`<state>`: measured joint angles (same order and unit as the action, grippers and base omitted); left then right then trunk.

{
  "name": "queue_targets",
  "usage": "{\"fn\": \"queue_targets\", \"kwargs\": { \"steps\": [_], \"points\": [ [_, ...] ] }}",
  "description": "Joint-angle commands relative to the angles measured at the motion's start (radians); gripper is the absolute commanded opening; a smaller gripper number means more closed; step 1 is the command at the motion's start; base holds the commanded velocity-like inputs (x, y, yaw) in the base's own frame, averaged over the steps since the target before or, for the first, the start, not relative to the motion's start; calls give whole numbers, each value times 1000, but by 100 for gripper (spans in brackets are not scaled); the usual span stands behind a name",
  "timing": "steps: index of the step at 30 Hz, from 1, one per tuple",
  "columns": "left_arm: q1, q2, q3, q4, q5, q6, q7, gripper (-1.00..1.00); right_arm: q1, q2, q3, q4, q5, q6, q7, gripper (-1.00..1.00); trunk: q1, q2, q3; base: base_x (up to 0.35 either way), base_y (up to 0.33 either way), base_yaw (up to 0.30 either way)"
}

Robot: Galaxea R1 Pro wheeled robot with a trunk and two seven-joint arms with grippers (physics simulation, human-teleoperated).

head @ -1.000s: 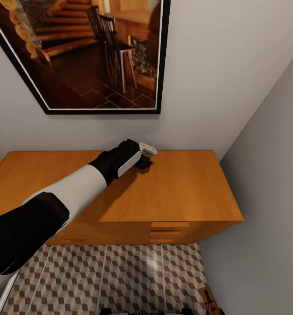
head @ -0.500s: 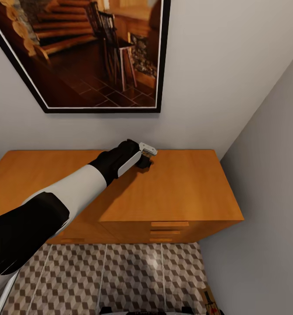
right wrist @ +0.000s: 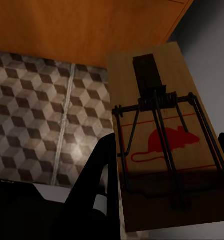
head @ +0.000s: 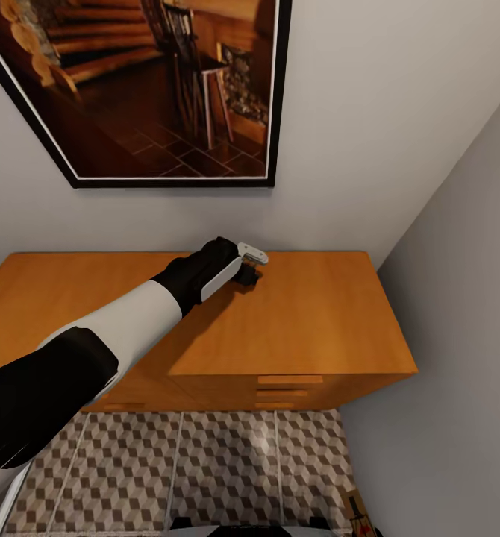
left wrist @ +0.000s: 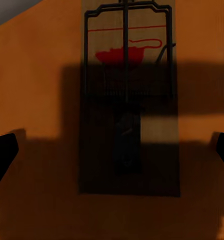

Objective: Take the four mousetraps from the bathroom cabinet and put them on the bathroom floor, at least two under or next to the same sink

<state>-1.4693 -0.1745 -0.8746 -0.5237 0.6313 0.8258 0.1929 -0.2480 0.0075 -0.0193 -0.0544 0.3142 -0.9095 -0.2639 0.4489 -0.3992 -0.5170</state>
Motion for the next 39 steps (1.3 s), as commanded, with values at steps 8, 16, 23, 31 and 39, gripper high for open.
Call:
{"fn": "queue_targets", "kwargs": {
  "steps": [8,16,23,31,39],
  "points": [
    [0,0,-4,19,13,1,5,100,-1,0,-2,0,9,-2,-6,-100,1,-1,-4,0,0,0],
    [15,0,-4,19,13,1,6,100,-1,0,-2,0,9,-2,-6,-100,1,-1,-4,0,0,0],
    [19,0,-4,19,13,1,6,-100,-1,0,-2,0,9,-2,-6,-100,1,-1,-4,0,0,0],
    [21,0,-4,17,13,1,6,-100,-1,0,-2,0,9,-2,-6,-100,1,-1,-4,0,0,0],
    [21,0,-4,17,12,1,6,-100,-1,0,-2,1,9,-2,-6,-100,1,-1,-4,0,0,0]
  ]
}}
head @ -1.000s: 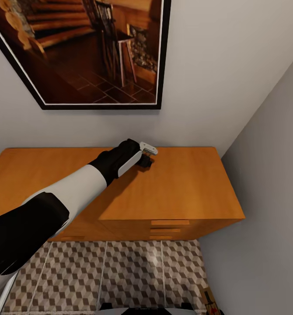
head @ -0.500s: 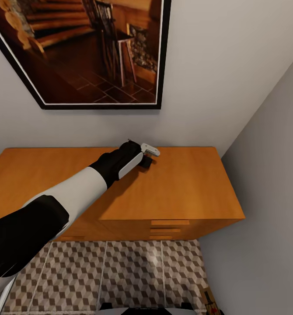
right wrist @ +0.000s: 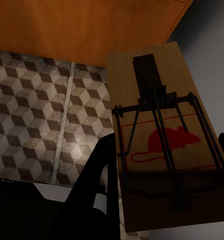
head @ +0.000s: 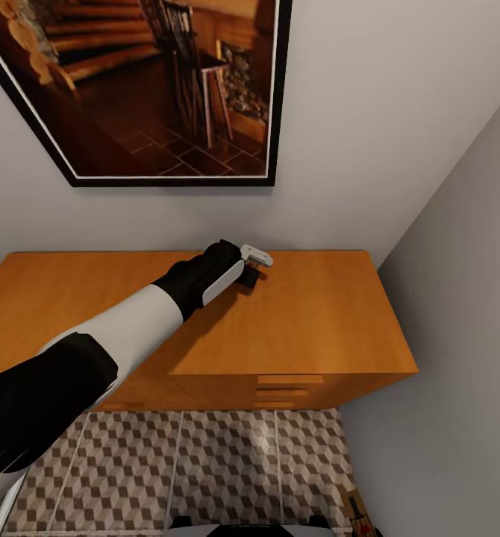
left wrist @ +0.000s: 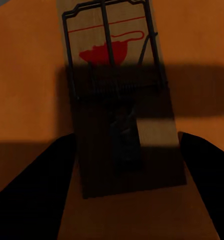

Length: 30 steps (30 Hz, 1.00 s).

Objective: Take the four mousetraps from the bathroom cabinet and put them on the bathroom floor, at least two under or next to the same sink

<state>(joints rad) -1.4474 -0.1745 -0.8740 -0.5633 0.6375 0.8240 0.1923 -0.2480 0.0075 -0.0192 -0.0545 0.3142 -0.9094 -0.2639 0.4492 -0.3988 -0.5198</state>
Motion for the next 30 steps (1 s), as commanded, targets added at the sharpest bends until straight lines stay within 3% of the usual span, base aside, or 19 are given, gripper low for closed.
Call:
{"fn": "queue_targets", "kwargs": {
  "steps": [1,19,24,30],
  "points": [
    [-1,0,-5,57,5,3,7,-100,-1,0,-2,1,9,-2,-6,-100,1,-1,-2,0,0,0],
    [-1,0,-3,42,6,8,7,-100,-1,0,-2,1,9,-2,-6,-100,1,-1,-2,0,0,0],
    [-1,0,-1,-25,5,69,7,-100,-1,0,-2,1,9,-2,-6,-100,1,-1,-2,0,0,0],
    [-1,0,3,-58,5,92,7,-100,-1,0,-2,1,9,-2,-6,-100,1,-1,-2,0,0,0]
  ]
}}
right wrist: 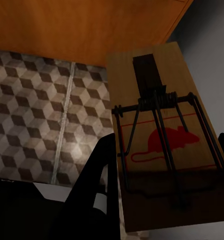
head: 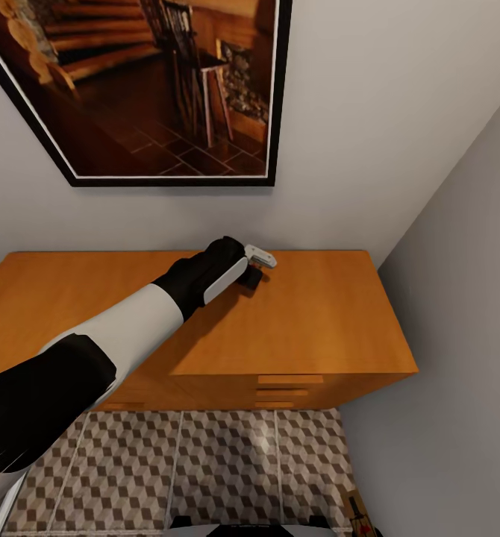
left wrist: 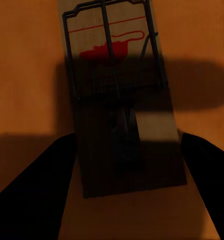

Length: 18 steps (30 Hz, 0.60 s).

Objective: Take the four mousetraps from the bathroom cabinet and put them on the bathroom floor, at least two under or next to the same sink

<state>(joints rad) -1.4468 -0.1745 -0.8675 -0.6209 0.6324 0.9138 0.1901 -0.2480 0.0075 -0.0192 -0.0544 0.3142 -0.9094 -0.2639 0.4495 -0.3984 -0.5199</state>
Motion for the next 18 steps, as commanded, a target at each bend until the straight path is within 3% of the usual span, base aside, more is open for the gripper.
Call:
{"fn": "queue_targets", "kwargs": {
  "steps": [1,18],
  "points": [
    [-1,0,-3,-2,10,3,9,-100,-1,0,-2,1,9,-2,-6,-100,1,-2,-1,0,0,0],
    [-1,0,-2,-6,10,5,9,-100,0,0,-2,1,9,-2,-6,-100,1,-2,-1,0,0,0]
  ]
}}
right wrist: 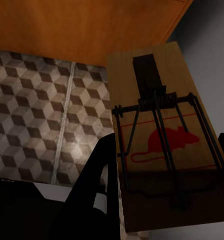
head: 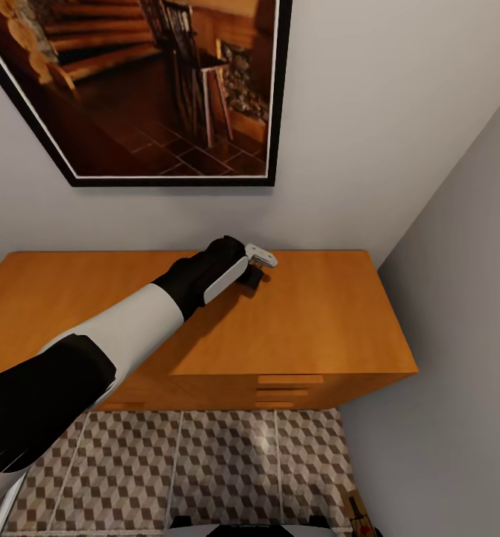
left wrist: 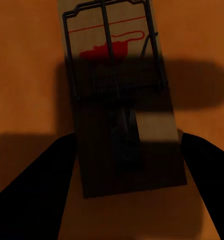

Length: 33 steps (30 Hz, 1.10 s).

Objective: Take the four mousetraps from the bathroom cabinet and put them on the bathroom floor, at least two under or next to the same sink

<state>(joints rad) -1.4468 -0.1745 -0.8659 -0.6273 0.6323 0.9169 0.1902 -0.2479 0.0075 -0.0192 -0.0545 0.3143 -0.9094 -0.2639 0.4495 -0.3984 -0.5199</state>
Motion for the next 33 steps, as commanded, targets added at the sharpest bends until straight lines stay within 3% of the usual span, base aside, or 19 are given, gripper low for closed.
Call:
{"fn": "queue_targets", "kwargs": {
  "steps": [1,8,25,33],
  "points": [
    [-1,0,-3,0,10,2,9,-100,-1,0,-2,1,9,-2,-6,-100,1,-2,-1,-5,0,0],
    [-1,0,-2,0,10,2,11,-100,-1,0,-2,1,9,-2,-6,-100,1,-2,-1,-186,0,0],
    [-1,0,-4,0,10,2,11,-100,-1,0,-2,1,9,-2,-6,-100,1,-2,-1,-340,1,0],
    [-1,0,-5,0,10,2,11,-100,-1,0,-2,1,9,-2,-6,-100,1,-2,-1,-343,122,0]
  ]
}}
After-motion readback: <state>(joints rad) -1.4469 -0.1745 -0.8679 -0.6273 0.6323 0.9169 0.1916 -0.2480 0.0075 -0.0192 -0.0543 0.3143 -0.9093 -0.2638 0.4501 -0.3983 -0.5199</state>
